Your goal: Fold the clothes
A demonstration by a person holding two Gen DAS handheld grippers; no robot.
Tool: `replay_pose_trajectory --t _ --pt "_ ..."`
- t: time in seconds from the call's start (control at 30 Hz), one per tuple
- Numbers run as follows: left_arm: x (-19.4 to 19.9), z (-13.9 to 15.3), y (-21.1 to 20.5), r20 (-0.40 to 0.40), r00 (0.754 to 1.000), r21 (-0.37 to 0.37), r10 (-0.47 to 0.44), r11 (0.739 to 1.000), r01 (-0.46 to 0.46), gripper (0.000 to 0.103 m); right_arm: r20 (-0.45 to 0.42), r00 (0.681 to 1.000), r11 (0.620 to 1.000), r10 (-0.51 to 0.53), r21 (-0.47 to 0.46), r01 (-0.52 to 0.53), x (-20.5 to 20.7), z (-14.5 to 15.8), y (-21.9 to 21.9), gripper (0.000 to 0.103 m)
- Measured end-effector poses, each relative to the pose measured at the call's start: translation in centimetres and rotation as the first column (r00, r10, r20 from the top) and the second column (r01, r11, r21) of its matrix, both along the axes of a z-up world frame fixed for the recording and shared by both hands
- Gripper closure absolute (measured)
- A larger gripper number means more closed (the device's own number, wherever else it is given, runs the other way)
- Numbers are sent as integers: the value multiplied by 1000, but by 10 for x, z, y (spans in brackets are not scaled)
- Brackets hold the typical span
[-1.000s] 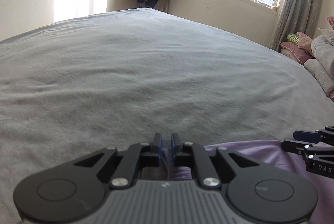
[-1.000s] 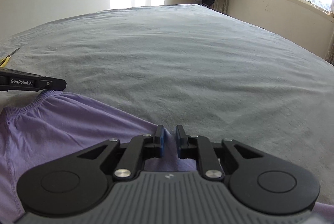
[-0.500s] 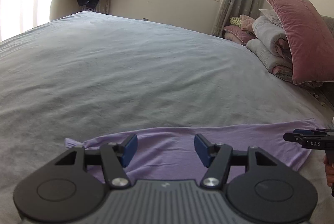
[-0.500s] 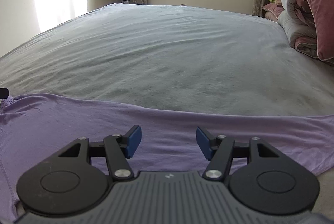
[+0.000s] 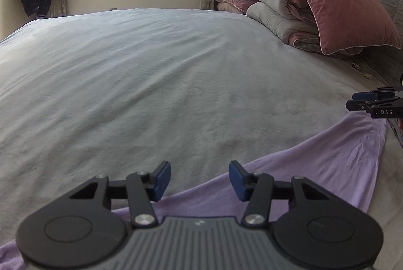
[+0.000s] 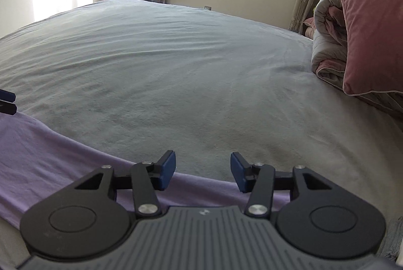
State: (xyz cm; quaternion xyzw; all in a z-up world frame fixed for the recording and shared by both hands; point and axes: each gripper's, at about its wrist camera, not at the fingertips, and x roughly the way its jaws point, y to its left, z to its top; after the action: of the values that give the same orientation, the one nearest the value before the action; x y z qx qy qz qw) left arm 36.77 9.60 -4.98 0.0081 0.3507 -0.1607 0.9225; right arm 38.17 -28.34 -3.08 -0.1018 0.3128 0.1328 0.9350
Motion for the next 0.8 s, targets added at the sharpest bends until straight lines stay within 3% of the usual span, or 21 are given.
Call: replay_pose_trajectory --t 0.2,0.27,0.33,0.4,0.5,0.6,0.67,0.8 --pt "1 -9 -17 9 999 78 -38 996 37 55 -73 997 997 39 -61 -44 12 -19 -3 52" --pt "-6 -11 -22 33 998 97 -57 994 53 68 -81 996 996 46 -77 -53 11 -26 -1 54" --pt "-13 -12 -27 48 995 111 -83 991 77 91 -86 994 996 73 -50 -78 7 -28 -1 83" --pt "-18 -13 -33 65 993 128 -97 988 88 102 -81 992 994 98 -40 -102 1 -29 0 92" --pt "-26 -11 -37 136 989 159 -64 986 42 103 -42 994 992 103 -67 -106 -7 -30 6 101" --pt "-37 -7 -36 235 972 155 -4 987 -33 103 76 996 994 55 -102 -47 -21 -30 8 103" --pt "-33 -10 -39 227 974 175 3 984 -44 103 155 988 995 6 -99 10 -29 -31 6 103" --pt "-24 -18 -53 192 981 257 -10 966 -40 102 150 989 986 -10 -161 34 -24 -41 11 103"
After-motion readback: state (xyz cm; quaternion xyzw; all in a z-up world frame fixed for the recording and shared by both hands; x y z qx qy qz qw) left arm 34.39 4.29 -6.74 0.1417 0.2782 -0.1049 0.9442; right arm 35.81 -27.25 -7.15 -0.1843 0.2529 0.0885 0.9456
